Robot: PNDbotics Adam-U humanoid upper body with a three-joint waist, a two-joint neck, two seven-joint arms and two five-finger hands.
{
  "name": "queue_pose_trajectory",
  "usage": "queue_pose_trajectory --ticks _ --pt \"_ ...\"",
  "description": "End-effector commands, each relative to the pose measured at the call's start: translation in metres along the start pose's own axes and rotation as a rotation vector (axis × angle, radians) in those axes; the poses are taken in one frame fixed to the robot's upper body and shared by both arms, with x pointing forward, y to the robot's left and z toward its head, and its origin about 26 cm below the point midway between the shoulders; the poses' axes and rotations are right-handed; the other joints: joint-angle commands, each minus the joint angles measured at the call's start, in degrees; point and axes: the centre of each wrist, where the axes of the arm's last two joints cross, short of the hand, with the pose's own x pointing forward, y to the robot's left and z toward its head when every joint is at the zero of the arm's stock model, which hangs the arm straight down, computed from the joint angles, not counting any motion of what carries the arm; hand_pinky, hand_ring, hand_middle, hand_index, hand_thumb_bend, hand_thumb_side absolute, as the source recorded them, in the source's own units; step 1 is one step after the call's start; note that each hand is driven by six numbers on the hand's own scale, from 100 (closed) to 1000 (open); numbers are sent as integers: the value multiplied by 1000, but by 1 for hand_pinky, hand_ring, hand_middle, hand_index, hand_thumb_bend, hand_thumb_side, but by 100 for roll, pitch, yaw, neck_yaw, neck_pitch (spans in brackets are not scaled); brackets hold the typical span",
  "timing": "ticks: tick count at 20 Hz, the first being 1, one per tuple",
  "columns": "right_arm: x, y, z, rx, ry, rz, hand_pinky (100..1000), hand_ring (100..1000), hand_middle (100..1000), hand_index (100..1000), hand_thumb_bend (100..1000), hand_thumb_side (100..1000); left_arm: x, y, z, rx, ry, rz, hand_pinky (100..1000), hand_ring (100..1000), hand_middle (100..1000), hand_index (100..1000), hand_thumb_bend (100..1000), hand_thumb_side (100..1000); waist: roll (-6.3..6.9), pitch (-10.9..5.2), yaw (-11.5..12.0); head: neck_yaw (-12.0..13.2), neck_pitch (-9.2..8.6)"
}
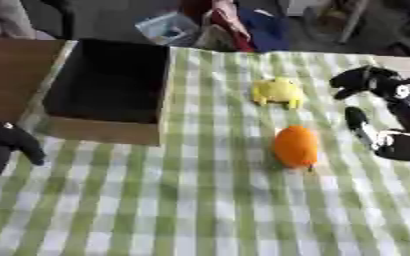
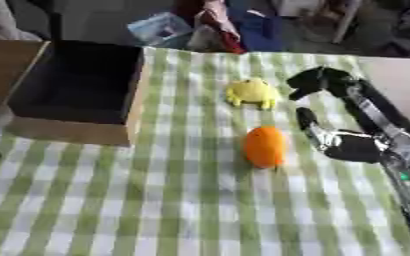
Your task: Pick up objects on the table and place them in the box.
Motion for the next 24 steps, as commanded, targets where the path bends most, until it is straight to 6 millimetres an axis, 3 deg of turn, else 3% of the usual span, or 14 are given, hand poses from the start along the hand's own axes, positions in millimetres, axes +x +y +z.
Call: queue_pose_trajectory --ticks 1,9,15,20,24 --pt "5 -9 -4 11 -18 35 849 800 763 696 100 491 5 6 -1 -5 -5 -26 632 537 548 693 100 699 15 -103 -5 -22 -2" --pt "3 -13 -5 55 -20 57 847 802 765 710 100 456 4 6 -1 -12 -4 -26 633 538 548 694 100 701 -7 -110 6 -25 4" --pt "-2 -26 -8 175 -20 133 846 817 789 891 100 463 4 5 -1 -18 -1 -27 633 538 548 694 100 704 -27 -120 37 -32 18" --pt "-8 -38 -11 301 -2 208 840 822 797 930 277 451 4 5 -1 -25 2 -27 633 539 549 694 100 709 -48 -119 56 -36 27" --pt "-15 -45 -13 370 15 249 839 825 801 939 327 443 3 4 -1 -29 4 -29 633 539 549 694 100 709 -59 -117 68 -39 33"
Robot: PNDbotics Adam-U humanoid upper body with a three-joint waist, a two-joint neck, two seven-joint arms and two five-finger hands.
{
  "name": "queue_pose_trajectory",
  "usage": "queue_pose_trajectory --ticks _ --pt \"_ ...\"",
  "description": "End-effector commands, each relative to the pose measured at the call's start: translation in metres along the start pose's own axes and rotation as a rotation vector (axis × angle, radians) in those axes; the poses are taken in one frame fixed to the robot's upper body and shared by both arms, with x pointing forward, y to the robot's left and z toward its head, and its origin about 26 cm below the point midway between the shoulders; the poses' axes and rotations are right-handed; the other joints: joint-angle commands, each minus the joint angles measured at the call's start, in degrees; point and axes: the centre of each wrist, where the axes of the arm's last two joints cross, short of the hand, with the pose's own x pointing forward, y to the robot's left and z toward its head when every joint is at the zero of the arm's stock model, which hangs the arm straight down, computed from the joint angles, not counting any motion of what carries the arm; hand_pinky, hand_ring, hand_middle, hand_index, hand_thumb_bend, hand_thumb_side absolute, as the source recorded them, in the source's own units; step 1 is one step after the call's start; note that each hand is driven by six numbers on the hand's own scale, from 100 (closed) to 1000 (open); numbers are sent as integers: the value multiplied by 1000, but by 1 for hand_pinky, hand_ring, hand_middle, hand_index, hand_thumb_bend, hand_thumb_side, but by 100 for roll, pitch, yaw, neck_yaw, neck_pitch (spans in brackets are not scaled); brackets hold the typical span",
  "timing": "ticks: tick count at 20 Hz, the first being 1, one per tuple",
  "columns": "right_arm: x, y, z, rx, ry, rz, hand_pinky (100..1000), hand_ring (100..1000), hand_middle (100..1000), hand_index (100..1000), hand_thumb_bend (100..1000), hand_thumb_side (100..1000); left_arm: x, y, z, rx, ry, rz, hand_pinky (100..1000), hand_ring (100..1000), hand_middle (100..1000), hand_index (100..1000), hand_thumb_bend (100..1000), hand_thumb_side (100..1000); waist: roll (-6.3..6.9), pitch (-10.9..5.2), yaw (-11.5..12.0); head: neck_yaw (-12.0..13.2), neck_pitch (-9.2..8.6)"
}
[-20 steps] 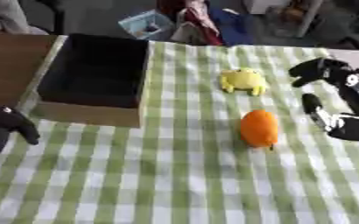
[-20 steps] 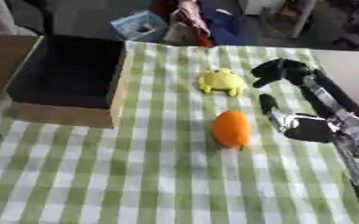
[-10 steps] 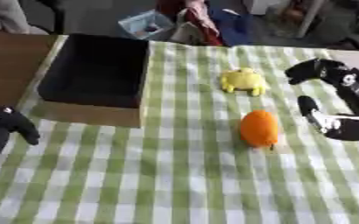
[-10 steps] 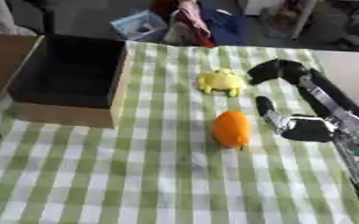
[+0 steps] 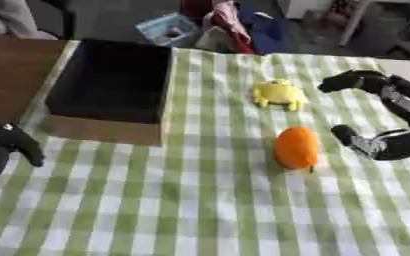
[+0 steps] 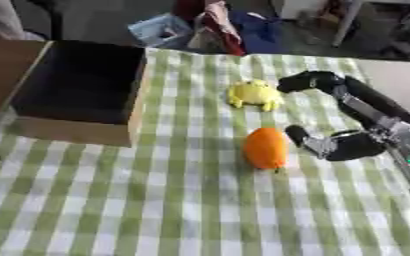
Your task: Pick up objects on the table and place them in the box.
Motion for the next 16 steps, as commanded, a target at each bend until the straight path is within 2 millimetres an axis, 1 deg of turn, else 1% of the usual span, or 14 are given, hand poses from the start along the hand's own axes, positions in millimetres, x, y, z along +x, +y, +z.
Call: queue_pose_trajectory --ticks 1,6,11,15,16 --pt "-6 -17 4 65 23 67 839 826 802 941 336 447 5 5 -1 -17 -6 -28 633 539 549 695 100 710 15 -89 7 -19 30" --pt "-17 -21 2 135 41 95 842 830 806 947 381 498 5 5 -1 -21 -5 -29 634 539 549 695 100 711 4 -89 29 -31 31" --pt "-29 -21 1 189 62 107 844 833 807 949 420 537 4 5 -1 -24 -5 -29 634 539 549 695 100 712 0 -93 50 -40 39" --pt "-39 -19 0 215 88 105 844 834 808 949 418 557 4 4 -1 -25 -5 -29 634 540 549 695 100 712 1 -97 63 -46 48" --pt "-42 -18 0 221 93 104 844 835 807 949 403 529 4 4 -1 -26 -5 -28 634 540 549 695 100 712 0 -97 64 -47 50"
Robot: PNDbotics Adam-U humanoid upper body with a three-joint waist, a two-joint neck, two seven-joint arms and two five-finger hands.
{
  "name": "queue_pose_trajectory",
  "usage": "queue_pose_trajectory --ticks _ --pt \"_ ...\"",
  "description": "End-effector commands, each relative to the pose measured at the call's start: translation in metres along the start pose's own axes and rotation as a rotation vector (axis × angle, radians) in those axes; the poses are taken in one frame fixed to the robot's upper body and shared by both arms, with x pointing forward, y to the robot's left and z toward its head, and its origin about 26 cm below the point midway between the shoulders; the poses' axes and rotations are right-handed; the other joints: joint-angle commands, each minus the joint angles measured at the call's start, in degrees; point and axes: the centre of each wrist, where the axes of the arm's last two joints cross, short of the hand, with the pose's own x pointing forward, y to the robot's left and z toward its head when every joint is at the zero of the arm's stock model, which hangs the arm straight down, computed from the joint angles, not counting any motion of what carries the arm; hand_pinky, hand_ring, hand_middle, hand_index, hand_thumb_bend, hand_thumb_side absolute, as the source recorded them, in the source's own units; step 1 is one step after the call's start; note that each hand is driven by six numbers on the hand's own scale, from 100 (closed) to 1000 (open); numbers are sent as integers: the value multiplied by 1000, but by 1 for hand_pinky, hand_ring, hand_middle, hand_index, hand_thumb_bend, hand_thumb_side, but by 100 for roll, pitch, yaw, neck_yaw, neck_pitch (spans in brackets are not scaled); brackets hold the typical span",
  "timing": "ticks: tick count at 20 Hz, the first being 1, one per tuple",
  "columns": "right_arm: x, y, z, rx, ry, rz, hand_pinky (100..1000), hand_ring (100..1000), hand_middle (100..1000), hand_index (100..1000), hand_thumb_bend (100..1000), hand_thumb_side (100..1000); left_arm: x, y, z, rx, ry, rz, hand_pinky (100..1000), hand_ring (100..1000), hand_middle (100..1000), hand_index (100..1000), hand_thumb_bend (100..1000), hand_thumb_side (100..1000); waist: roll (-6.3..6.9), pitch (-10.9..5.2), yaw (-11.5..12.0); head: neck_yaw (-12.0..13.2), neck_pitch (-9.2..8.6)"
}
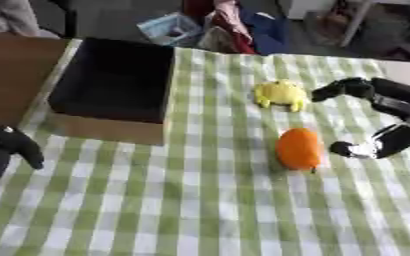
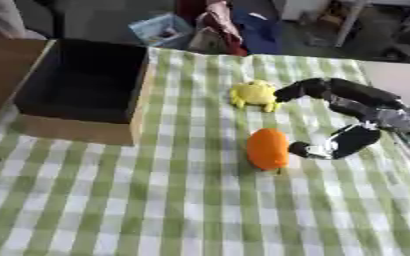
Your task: Pick up objects on the table and place them in the box.
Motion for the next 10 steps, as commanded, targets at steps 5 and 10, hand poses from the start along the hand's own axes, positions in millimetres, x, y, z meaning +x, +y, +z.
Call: queue_pose_trajectory --ticks 5,10 --pt "-15 -4 2 49 49 26 843 834 807 946 392 584 5 5 -1 -17 -4 -28 634 540 549 695 100 714 13 -93 7 -29 52" --pt "-23 4 -2 65 68 9 843 833 806 945 378 598 5 5 -1 -18 -5 -29 634 540 549 695 100 713 15 -89 17 -34 53"
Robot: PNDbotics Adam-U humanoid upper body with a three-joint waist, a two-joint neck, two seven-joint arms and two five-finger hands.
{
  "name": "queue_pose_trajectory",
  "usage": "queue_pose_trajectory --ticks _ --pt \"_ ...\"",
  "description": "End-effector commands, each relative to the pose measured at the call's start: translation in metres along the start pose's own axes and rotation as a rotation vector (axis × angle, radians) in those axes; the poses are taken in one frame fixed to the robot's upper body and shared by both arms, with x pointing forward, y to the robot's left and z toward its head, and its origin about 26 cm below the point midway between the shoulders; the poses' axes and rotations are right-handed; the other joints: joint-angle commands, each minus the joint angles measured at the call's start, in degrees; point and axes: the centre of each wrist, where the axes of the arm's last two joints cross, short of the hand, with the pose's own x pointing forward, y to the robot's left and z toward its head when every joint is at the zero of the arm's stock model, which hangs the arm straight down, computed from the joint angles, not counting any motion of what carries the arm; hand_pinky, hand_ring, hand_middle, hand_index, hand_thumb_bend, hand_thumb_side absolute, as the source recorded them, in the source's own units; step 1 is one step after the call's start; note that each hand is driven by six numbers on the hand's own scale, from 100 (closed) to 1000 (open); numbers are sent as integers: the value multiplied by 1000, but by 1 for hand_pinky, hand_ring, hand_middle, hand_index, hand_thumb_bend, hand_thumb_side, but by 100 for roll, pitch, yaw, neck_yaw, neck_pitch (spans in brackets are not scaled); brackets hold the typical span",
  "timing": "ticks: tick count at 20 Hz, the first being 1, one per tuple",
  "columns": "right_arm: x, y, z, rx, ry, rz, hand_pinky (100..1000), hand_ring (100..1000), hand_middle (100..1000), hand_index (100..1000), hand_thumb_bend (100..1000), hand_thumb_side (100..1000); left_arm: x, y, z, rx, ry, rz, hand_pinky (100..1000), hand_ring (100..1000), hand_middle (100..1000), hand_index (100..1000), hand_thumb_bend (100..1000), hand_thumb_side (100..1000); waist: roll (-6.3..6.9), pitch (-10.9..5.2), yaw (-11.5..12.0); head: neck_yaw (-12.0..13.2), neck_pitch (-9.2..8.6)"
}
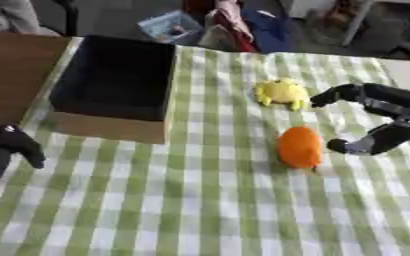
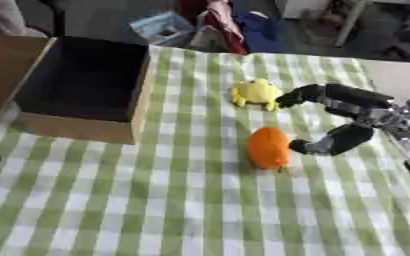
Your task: Pick up objects on the table and place them in the box.
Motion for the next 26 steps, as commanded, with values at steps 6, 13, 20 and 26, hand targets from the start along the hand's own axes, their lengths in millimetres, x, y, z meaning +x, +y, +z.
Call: queue_pose_trajectory --ticks 6,13,20,26 --pt "-9 -2 -4 23 18 17 842 832 805 944 366 612 5 5 -1 -15 -4 -28 635 540 549 695 100 714 22 -85 16 -28 17" --pt "-11 6 -10 46 18 12 842 831 804 944 355 625 4 5 -1 -15 -5 -27 635 540 550 695 100 715 33 -81 16 -36 19" --pt "-17 18 -14 56 44 -6 841 827 799 940 334 638 5 5 -1 -14 -8 -27 635 540 550 695 100 713 52 -80 36 -37 14" --pt "-22 27 -14 61 78 -10 836 820 787 920 306 647 5 5 -1 -14 -11 -28 636 540 550 695 100 714 55 -78 46 -34 9"
